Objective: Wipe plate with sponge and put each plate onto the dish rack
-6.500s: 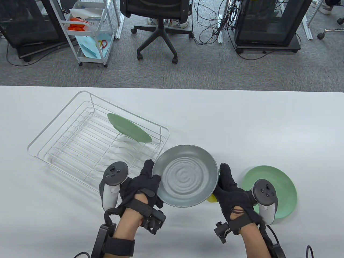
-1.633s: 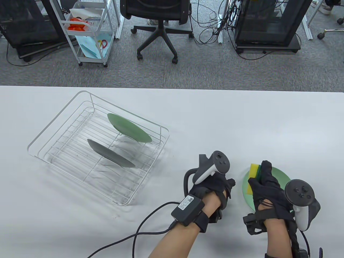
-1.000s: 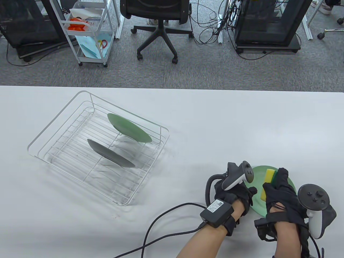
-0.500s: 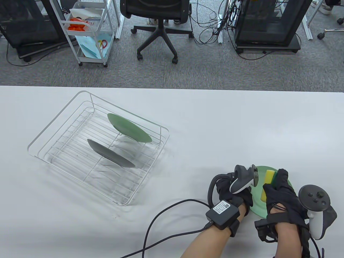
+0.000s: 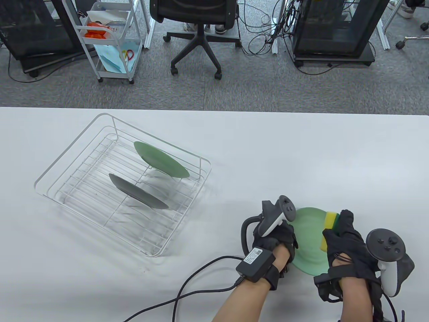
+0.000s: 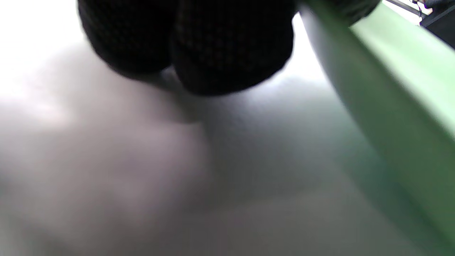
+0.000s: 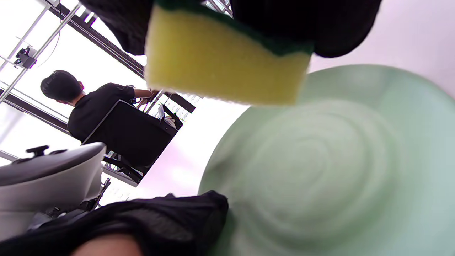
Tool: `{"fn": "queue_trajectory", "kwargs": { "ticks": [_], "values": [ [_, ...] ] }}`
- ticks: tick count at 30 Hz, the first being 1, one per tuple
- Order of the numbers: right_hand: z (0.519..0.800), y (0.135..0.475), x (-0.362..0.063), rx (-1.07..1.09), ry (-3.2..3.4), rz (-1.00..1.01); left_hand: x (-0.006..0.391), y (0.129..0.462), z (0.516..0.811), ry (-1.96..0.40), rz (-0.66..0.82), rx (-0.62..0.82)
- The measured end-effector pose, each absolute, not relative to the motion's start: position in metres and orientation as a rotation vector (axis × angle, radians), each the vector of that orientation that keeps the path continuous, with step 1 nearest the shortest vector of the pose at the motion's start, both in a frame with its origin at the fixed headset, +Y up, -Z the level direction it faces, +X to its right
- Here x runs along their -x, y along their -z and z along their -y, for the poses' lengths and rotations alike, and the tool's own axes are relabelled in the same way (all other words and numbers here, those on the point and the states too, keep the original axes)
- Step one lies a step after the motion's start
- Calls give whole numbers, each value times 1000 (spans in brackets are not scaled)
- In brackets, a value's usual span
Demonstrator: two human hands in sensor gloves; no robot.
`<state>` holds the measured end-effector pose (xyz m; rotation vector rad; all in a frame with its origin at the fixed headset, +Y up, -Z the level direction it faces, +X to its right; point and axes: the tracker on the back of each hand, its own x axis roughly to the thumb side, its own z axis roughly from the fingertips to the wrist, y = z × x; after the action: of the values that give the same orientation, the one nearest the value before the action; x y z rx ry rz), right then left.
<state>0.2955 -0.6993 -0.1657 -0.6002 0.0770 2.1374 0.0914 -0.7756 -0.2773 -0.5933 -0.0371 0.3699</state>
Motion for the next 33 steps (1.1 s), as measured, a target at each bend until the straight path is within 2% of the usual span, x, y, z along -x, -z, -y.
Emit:
{"fn": "queue_trajectory", "kwargs": {
  "ticks": [4, 9, 15, 19, 25, 33],
  "values": [
    [698, 167, -291, 582, -2155, -79, -69, 276, 774, -530, 21, 656],
    [699, 172, -275, 502, -2189, -111, -47, 271, 763, -621, 47, 657],
    [697, 176, -256, 422, -2288, -104, -15, 263, 740, -694, 62, 610],
    [696, 178, -239, 341, -2347, -110, 8, 253, 728, -825, 86, 586],
    [695, 179, -210, 229, -2478, -101, 38, 242, 713, -836, 93, 521],
    [697, 183, -196, 203, -2635, -46, 71, 229, 718, -885, 67, 485]
  ]
}}
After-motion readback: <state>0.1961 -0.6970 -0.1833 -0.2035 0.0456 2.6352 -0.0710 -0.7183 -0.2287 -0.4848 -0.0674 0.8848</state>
